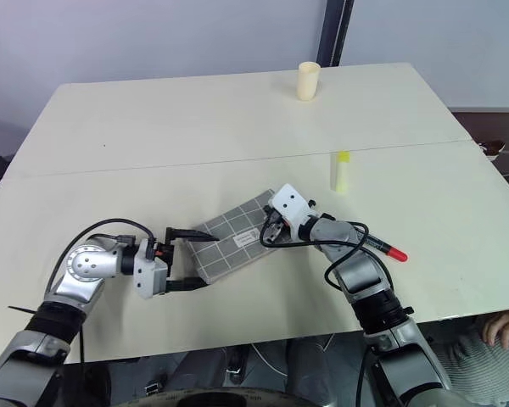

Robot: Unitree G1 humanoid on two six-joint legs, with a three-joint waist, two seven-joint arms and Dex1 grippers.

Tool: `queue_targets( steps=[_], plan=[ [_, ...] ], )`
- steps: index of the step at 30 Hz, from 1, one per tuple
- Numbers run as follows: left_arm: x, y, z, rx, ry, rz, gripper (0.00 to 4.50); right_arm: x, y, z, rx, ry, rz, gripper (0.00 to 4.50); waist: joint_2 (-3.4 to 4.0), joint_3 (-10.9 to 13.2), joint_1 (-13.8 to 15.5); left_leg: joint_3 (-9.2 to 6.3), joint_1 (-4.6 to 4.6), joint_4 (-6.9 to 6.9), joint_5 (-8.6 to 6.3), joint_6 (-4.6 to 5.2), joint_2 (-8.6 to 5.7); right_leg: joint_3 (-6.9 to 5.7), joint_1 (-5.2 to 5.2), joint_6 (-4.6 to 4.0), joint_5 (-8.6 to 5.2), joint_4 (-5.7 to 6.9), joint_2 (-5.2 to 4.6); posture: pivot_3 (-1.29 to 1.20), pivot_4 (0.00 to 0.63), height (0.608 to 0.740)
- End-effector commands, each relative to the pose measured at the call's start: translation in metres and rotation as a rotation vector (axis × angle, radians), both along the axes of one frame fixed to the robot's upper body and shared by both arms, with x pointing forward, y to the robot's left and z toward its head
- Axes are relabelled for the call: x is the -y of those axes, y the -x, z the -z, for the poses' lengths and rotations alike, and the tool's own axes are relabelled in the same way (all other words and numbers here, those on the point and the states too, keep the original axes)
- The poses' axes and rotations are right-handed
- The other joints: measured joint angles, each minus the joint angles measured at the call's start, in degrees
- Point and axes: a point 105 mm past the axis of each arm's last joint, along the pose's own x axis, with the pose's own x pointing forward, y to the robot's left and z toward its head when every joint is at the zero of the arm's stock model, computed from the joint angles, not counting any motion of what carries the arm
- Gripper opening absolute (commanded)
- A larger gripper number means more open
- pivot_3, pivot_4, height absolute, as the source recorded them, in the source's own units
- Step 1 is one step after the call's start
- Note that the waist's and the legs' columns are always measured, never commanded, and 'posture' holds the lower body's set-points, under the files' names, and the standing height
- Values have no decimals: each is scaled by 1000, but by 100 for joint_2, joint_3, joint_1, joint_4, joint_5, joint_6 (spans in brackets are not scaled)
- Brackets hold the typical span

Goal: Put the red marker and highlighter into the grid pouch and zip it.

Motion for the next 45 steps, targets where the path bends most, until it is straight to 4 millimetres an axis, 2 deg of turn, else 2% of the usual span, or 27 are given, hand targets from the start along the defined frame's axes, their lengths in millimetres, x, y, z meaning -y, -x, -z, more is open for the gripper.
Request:
queue_targets(
  steps=[1,8,12,15,17,20,22,26,31,35,38,41,44,45],
  plan=[
    [5,-1,1,0,13,2,3602,5,2,3,-17,2,25,0,0,0,-3,0,0,0,0,0,0,0,-1,0,0,0,0,0,150,738],
    [5,-2,6,-58,6,-8,28,8,2,-3,-7,-10,34,0,2,-2,-1,-2,2,-2,0,0,0,0,3,-1,-1,0,0,0,150,738],
    [4,-5,5,-100,28,-36,28,7,3,-9,-12,-54,35,0,3,-2,-2,-2,3,-3,0,0,0,0,2,0,-1,0,0,0,150,738],
    [3,-12,-4,-138,92,-85,0,9,7,-21,-3,-131,34,863,3,-2,-5,-4,4,-4,0,0,0,0,2,0,-1,0,1,0,150,738],
    [3,-17,-13,-143,133,-109,0,14,8,-30,15,-157,41,1793,3,0,-10,-3,3,-5,0,0,0,1,1,0,-1,0,1,0,150,738],
    [1,-23,-23,-104,137,-119,0,31,20,-56,23,-263,31,3381,7,4,3,-4,2,-7,0,0,1,0,0,0,-1,0,1,0,150,738],
    [0,-25,-25,-88,120,-122,0,43,32,-55,-28,-253,-1,4396,7,4,3,-5,1,-11,0,0,1,1,-1,1,-3,-1,0,0,150,738],
    [0,-29,-25,-85,121,-129,0,65,43,-40,-81,-109,-9,4396,3,4,-1,-2,1,-17,-1,1,-1,-1,3,5,-6,-11,-15,0,150,738],
    [5,-26,-16,-90,87,-113,0,84,30,-26,-89,-7,89,4396,5,6,-42,4,1,-29,0,0,4,5,2,6,-6,-7,-17,0,150,738],
    [5,-27,-16,-90,80,-120,0,83,29,-17,-134,15,87,4396,4,6,-5,1,1,-27,1,-1,4,3,-3,6,-6,-8,-17,0,150,738],
    [2,-30,-16,-89,70,-141,0,79,31,-7,-158,47,71,3475,4,7,-1,1,1,-28,1,0,3,3,-4,6,-6,-13,-17,0,150,738],
    [1,-33,-17,-76,67,-156,0,72,29,-6,-150,49,49,1951,2,7,-2,0,0,-27,0,0,1,2,-3,8,-5,-13,-18,0,150,738],
    [2,-35,-18,-67,72,-168,0,55,31,-9,-150,32,-12,367,2,7,-10,0,0,-19,1,0,2,3,0,6,-5,-11,-16,0,150,738],
    [2,-35,-18,-66,72,-169,0,50,32,-10,-150,22,-32,28,2,7,-9,0,0,-19,1,0,2,2,0,6,-5,-10,-16,0,150,738]
  ],
)
